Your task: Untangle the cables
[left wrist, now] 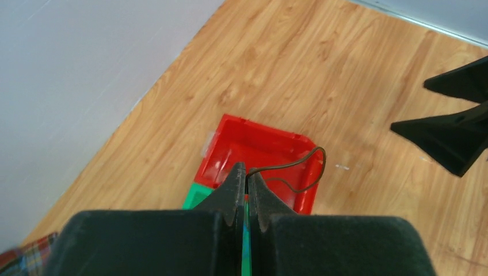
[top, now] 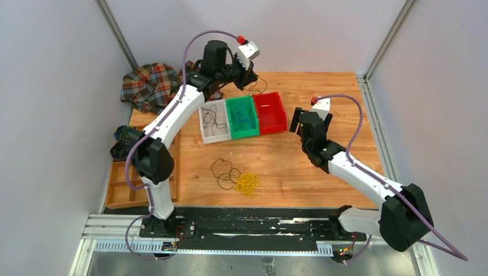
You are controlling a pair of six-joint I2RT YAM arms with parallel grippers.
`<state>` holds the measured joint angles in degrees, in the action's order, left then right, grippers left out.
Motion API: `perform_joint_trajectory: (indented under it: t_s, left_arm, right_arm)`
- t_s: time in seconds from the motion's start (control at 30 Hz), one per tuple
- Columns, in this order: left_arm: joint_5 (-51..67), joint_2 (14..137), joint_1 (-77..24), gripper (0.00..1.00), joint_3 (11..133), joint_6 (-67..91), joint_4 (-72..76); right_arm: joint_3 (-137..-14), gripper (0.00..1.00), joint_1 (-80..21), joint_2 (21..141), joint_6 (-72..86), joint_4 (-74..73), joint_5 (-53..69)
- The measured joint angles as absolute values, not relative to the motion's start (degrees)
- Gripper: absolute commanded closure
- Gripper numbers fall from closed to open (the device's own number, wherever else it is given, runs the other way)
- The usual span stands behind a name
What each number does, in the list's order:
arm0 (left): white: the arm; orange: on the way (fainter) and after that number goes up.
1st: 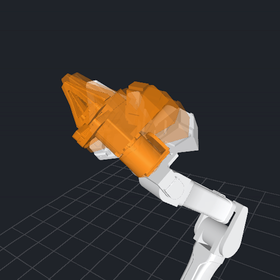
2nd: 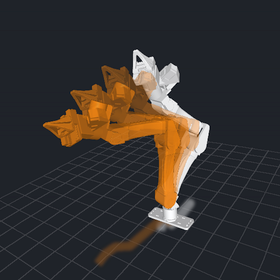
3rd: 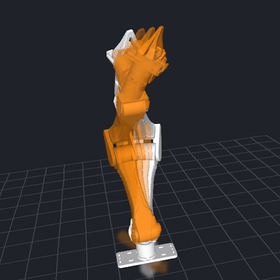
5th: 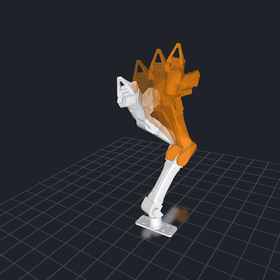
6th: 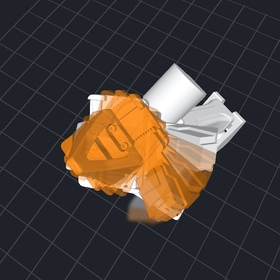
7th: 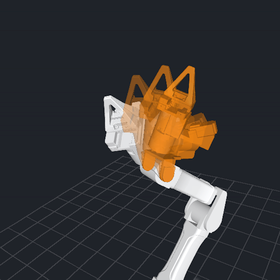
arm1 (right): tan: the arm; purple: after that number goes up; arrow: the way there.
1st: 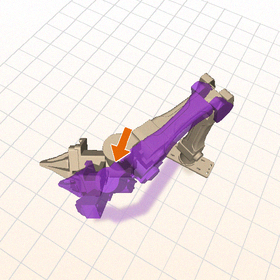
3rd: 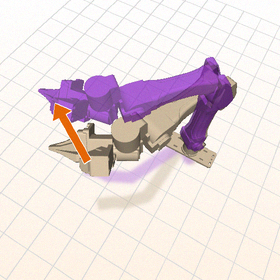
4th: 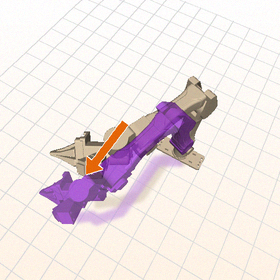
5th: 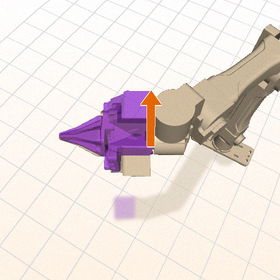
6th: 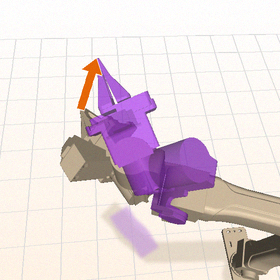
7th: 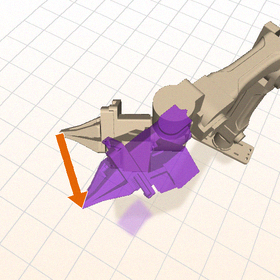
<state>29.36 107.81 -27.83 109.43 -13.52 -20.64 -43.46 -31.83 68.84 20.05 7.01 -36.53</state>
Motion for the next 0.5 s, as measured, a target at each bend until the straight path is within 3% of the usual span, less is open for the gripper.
perform_joint_trajectory:
  t_s: [0.27,0.5]
  left_arm:
    - [28.0,101.4,-17.9,0.99,100.1,-15.0,-19.5]
    - [26.3,98.9,-17.1,1.00,91.8,-18.8,-19.8]
  right_arm:
    - [-43.6,0.26,-30.6,71.1,20.2,9.4,-32.9]
    - [-43.8,0.24,-30.6,73.0,20.8,9.6,-30.4]
